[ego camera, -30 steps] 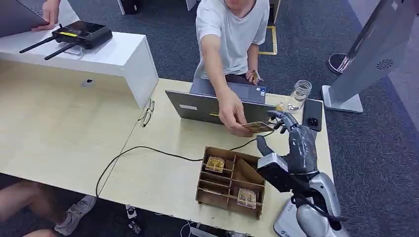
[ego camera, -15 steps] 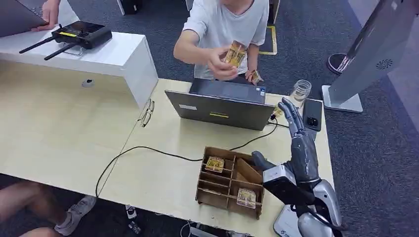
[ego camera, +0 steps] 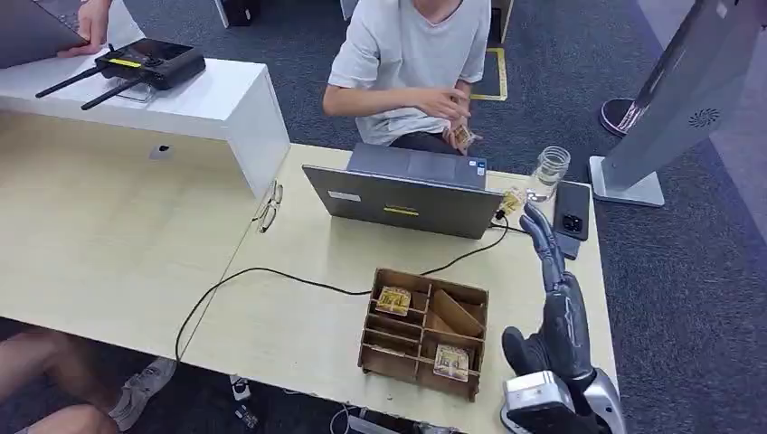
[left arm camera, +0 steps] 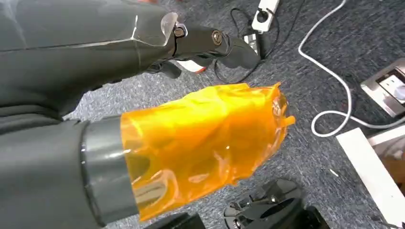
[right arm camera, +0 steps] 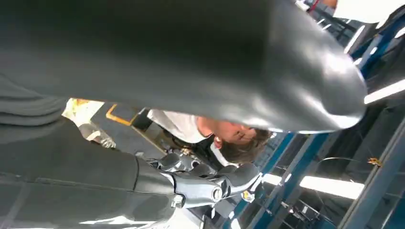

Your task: Pass the card to the sensor for recognition and then transmit it.

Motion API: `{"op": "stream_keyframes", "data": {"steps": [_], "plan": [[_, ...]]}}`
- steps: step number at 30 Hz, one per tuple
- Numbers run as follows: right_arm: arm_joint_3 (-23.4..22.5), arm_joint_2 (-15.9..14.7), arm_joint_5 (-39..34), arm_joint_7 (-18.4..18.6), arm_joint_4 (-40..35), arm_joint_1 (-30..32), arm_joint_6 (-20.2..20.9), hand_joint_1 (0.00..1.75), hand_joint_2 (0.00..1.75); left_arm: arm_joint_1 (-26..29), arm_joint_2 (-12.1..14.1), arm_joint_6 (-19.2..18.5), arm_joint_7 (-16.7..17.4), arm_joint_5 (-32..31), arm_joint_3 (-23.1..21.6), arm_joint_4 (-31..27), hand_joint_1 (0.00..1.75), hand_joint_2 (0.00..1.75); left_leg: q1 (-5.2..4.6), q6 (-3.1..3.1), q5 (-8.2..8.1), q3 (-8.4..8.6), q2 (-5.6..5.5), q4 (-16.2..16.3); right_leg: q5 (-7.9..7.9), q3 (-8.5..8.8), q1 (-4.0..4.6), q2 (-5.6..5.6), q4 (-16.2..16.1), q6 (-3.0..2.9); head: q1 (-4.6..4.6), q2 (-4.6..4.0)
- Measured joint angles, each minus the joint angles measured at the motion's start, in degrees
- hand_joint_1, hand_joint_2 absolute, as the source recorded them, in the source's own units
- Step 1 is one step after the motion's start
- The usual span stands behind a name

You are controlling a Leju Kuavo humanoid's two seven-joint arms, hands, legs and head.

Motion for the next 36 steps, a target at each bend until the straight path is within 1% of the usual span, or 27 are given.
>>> {"op": "stream_keyframes", "data": {"steps": [5,13,19,27,28,33,36], "plan": [[0.8,-0.1,-1.9,-1.9,-1.8,2.5,-0.2,0.0,0.0,0.0,0.0,0.6,-0.1,0.9,0.6,0.0,0.0,0.0,0.0,0.0,0.0,0.0,0.0,0.0,0.0,0.0,0.0,0.0,0.0,0.0,0.0,0.0],[1.3,-0.2,-3.6,-3.8,-3.4,6.0,-0.4,0.0,0.0,0.0,0.0,1.1,-0.2,2.0,2.1,0.0,0.0,0.0,0.0,0.0,0.0,0.0,0.0,0.0,0.0,0.0,0.0,0.0,0.0,0.0,0.0,0.0],[1.7,-0.2,-4.5,-4.5,-3.6,7.5,-0.4,0.0,0.0,0.0,0.0,1.3,-0.4,2.6,3.0,0.0,0.0,0.0,0.0,0.0,0.0,0.0,0.0,0.0,0.0,0.0,0.0,0.0,0.0,0.0,0.0,0.0],[2.2,-0.2,-4.7,-4.9,-3.6,7.9,-0.3,0.0,0.0,0.0,0.0,1.5,-0.5,2.6,3.4,0.0,0.0,0.0,0.0,0.0,0.0,0.0,0.01,0.0,0.0,0.0,0.0,0.01,0.0,0.0,0.0,0.0],[2.3,-0.2,-4.8,-4.9,-3.6,7.9,-0.3,0.0,1.75,0.0,-0.1,1.5,-0.5,2.7,3.5,0.0,0.0,0.0,0.0,0.0,0.0,0.0,0.01,0.0,0.0,0.0,0.0,0.01,0.0,0.0,0.0,0.0],[2.6,-0.3,-4.9,-5.1,-3.6,8.2,-0.2,0.0,1.75,-0.1,-0.2,1.4,-0.3,3.2,4.1,0.0,0.0,0.0,0.0,0.0,0.0,0.0,0.01,0.0,0.0,0.0,0.0,0.01,0.0,0.0,0.0,0.0],[2.7,-0.3,-5.1,-5.1,-3.5,8.2,0.0,0.0,1.75,-0.3,-0.4,1.1,1.1,3.3,4.3,0.0,0.0,0.0,0.0,0.0,0.0,0.0,0.01,0.0,0.0,0.0,0.0,0.0,0.0,0.0,0.0,0.0]]}}
